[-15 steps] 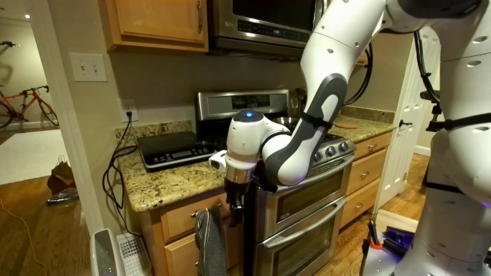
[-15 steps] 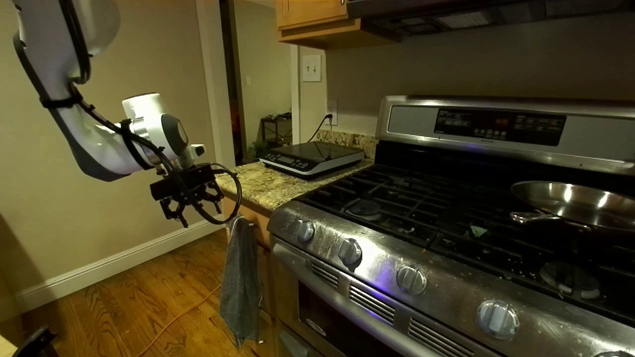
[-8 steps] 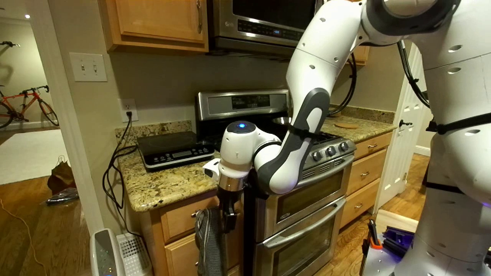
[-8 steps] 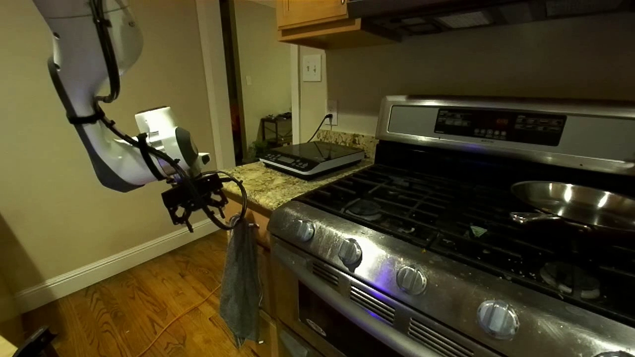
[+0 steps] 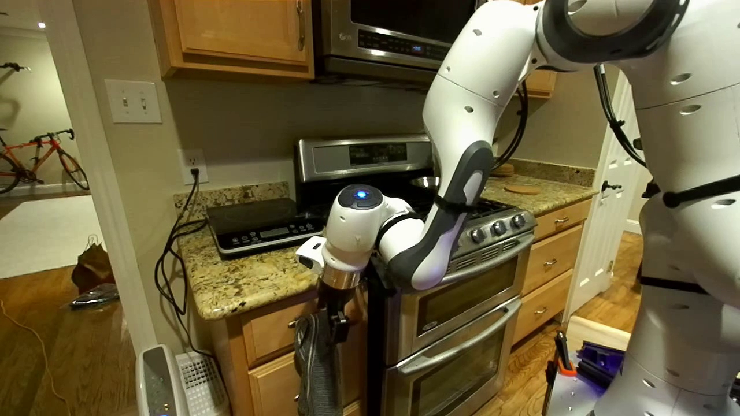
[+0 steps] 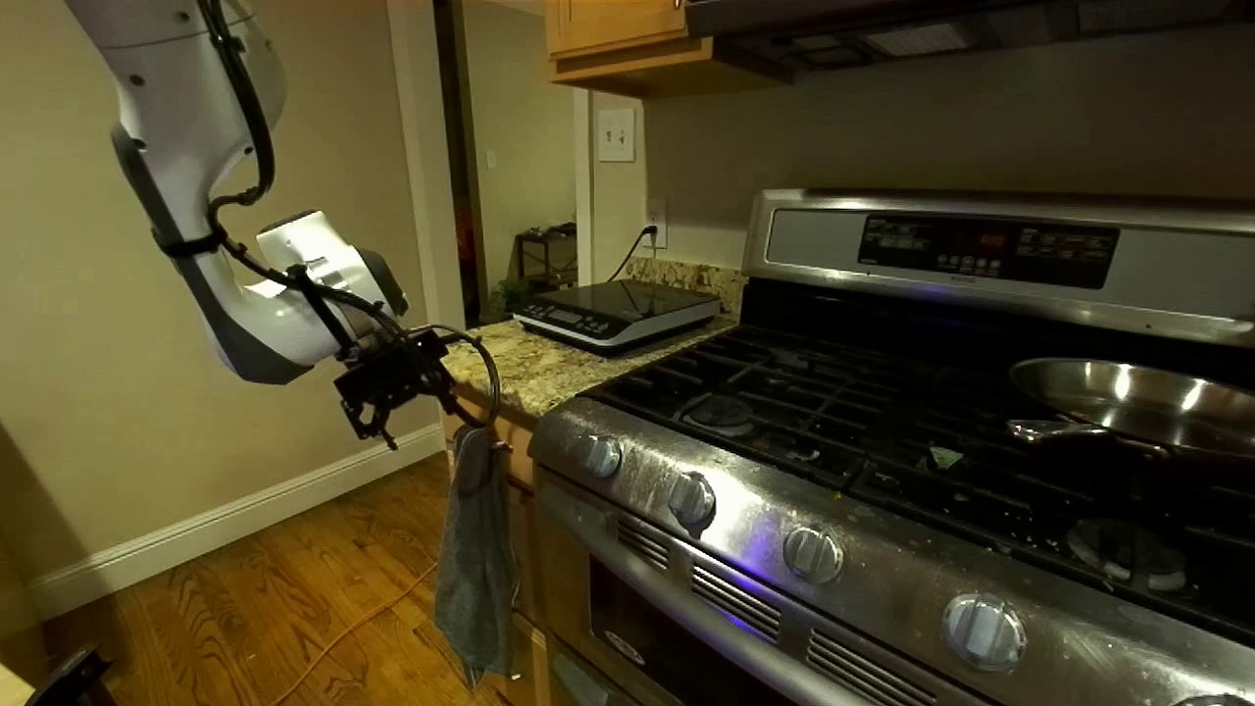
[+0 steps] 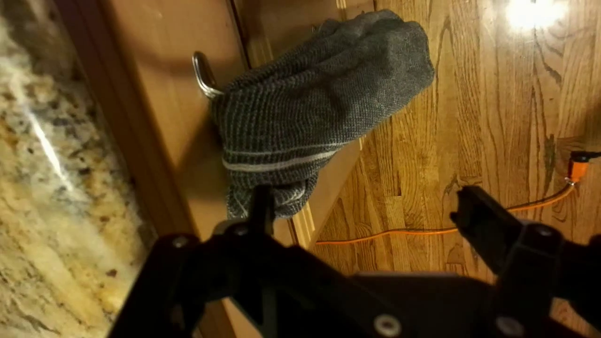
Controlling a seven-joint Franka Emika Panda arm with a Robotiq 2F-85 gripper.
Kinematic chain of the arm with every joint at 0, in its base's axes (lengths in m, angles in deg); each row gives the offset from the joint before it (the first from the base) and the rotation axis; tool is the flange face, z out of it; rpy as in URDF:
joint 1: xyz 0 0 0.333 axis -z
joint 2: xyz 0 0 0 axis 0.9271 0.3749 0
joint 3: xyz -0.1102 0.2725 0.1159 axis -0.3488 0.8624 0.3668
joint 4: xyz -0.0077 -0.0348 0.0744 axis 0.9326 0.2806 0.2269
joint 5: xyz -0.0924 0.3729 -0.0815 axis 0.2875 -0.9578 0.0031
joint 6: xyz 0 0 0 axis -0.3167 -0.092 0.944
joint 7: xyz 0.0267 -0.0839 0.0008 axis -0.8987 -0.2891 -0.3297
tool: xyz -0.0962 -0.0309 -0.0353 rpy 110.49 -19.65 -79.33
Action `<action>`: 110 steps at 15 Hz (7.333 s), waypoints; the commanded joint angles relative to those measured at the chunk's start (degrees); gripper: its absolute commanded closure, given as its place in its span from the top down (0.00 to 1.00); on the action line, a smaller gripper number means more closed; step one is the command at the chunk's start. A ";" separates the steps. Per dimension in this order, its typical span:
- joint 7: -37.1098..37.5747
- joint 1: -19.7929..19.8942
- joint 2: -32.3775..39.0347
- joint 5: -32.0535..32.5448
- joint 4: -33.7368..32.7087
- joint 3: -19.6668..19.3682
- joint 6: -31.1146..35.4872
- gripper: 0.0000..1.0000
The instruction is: Open the left first top drawer
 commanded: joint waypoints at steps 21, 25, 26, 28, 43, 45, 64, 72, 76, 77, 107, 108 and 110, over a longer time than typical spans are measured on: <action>10.65 -11.37 13.23 11.24 -12.33 -13.33 0.07 1.00; 11.05 -12.32 14.13 10.83 -12.64 -14.36 0.30 0.74; 11.16 -12.56 14.25 10.85 -12.73 -14.62 0.32 0.67; 11.61 -13.22 14.17 10.95 -12.68 -15.25 0.36 0.54; 12.83 -15.21 12.34 10.96 -8.70 -16.41 3.55 0.07; 13.39 -15.84 11.78 11.29 -7.09 -16.56 4.57 0.06; 21.95 -24.05 12.96 15.60 -8.46 -27.70 4.69 1.00; 20.57 -23.34 13.20 13.69 -8.09 -25.73 3.56 1.00; 20.57 -23.26 13.20 13.68 -8.06 -25.71 3.56 1.00; 23.14 -25.16 14.17 15.23 -9.41 -27.47 3.72 1.00; 47.18 -40.38 24.04 21.87 -13.01 -39.91 -1.65 1.00; 47.80 -40.83 23.99 22.27 -13.18 -40.33 -1.07 1.00; 49.66 -42.26 23.50 23.80 -13.28 -41.31 -0.28 1.00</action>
